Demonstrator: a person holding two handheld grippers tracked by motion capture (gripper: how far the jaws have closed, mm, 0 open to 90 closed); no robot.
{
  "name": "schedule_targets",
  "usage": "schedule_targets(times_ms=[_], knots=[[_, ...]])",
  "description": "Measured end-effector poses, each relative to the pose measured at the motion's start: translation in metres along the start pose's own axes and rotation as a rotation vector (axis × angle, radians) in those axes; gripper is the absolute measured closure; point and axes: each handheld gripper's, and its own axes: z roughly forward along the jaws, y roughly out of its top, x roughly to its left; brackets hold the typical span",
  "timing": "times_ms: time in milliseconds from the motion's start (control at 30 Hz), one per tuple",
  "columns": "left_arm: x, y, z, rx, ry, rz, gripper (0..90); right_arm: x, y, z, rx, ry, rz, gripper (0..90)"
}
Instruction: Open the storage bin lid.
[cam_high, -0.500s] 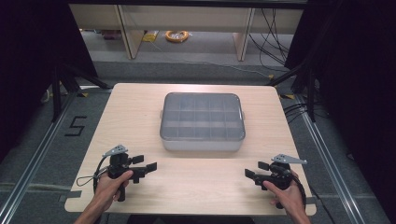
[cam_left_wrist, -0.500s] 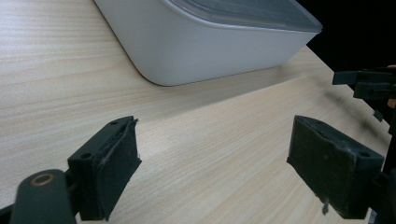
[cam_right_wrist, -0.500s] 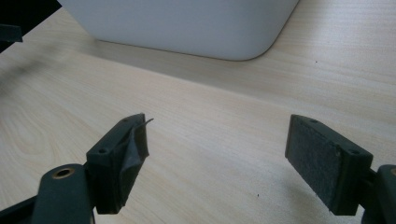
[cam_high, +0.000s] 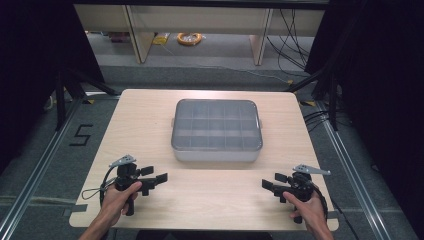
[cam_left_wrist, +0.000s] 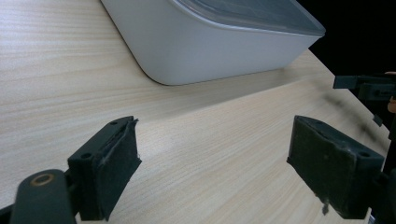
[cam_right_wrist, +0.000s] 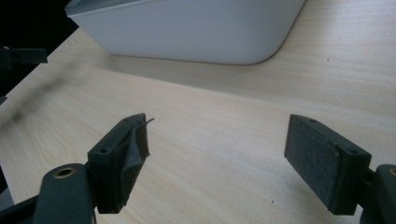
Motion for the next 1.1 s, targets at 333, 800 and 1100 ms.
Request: schedule_targets(times_ms=[333,800,1100], knots=[[-0.001,0.002,0.002,-0.002,-0.027,-0.032,15.2,-0.002,0.008,-0.003,-0.049,-0.004,0.022,22.1],[0.003,0.025,0.007,-0.041,0.004,-0.070,16.8,-0.007,0.041,-0.005,-0.118,-0.032,0.001,24.5],[0.011,0.050,0.020,-0.042,-0.021,-0.110,19.4,-0.021,0.074,-0.002,-0.128,-0.005,0.076,30.6]])
